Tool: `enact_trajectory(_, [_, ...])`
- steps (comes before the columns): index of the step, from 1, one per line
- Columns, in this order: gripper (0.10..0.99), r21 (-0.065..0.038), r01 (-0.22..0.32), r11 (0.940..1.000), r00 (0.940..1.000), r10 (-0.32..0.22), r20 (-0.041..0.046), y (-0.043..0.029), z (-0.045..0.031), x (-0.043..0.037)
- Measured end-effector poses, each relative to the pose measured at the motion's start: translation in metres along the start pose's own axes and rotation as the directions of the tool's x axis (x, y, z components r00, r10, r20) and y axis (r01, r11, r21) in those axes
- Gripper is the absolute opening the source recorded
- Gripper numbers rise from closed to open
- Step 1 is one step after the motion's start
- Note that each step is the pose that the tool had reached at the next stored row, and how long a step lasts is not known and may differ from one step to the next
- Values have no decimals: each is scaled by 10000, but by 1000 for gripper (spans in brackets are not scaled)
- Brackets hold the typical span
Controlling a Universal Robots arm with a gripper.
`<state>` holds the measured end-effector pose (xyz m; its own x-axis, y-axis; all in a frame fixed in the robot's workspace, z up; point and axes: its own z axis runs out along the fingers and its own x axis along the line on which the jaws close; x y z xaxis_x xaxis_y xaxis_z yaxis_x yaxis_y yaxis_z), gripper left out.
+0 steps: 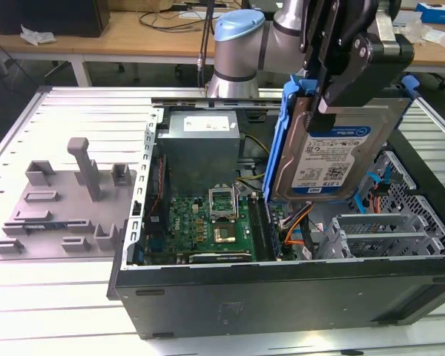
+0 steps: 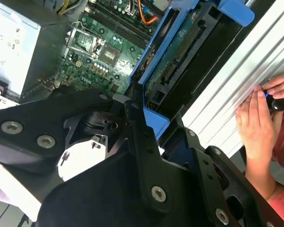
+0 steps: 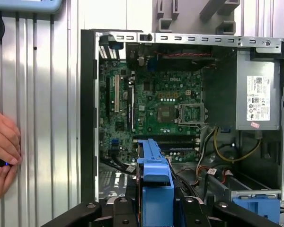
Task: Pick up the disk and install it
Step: 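Insert the disk into the insertion slot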
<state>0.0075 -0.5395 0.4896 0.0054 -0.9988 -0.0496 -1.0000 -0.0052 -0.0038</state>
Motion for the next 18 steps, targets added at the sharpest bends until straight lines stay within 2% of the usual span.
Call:
enact_trajectory(4, [365, -20, -1, 10000, 10000, 1, 0, -62, -2, 37])
enact_trajectory(7, [365, -62, -3, 10000, 10000, 3, 1, -167, -3, 73])
enact_trajectory(12, [365, -85, -4, 10000, 10000, 4, 0, -307, -5, 102])
enact_trajectory(16, [365, -100, -5, 9999, 10000, 5, 1, -466, -4, 122])
enact_trajectory(18, [365, -103, -5, 9999, 10000, 5, 1, -514, -5, 127])
